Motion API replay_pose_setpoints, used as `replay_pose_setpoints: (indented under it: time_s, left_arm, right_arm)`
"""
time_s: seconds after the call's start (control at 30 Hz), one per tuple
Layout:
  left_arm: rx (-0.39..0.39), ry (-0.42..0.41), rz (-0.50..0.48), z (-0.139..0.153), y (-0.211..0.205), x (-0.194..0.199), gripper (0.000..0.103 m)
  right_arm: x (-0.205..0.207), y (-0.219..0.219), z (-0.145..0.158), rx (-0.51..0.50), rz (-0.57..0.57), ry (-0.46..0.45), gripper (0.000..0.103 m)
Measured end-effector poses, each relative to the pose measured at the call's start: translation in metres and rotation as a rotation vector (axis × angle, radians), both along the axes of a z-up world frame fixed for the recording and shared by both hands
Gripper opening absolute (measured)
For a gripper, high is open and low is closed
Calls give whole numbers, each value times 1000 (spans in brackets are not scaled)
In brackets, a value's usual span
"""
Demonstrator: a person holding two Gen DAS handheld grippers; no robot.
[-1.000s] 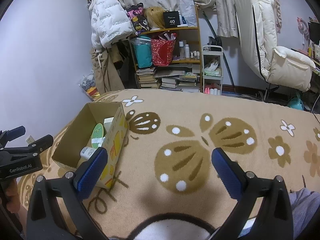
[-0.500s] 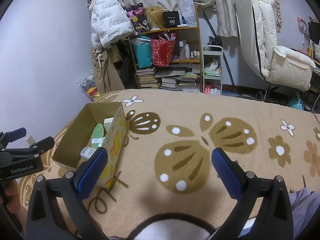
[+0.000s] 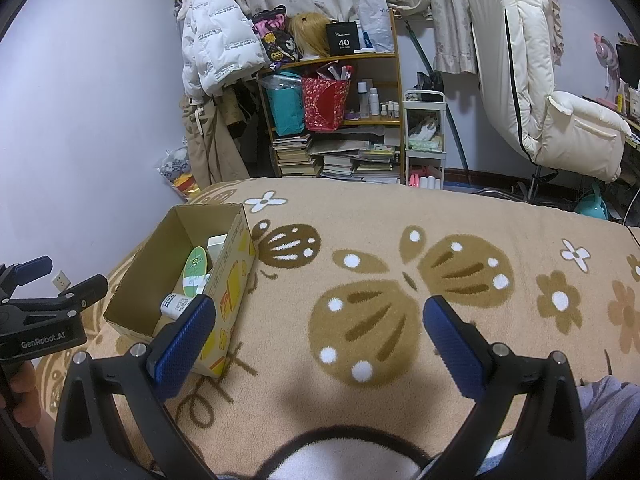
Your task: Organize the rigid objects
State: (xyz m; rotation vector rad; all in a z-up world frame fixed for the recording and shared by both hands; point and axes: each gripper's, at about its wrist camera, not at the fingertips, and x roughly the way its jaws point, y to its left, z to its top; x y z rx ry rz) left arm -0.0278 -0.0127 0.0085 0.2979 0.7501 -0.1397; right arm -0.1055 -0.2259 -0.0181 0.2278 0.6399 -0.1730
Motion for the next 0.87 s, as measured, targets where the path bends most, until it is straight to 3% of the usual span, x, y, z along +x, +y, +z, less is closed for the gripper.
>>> replay_pose_setpoints:
  time_s: [0.87]
  left_arm:
    - [1,7,-4,-2,-1,-1,101]
  right_arm:
    - [0,-1,-1,-3,-2,-1,103]
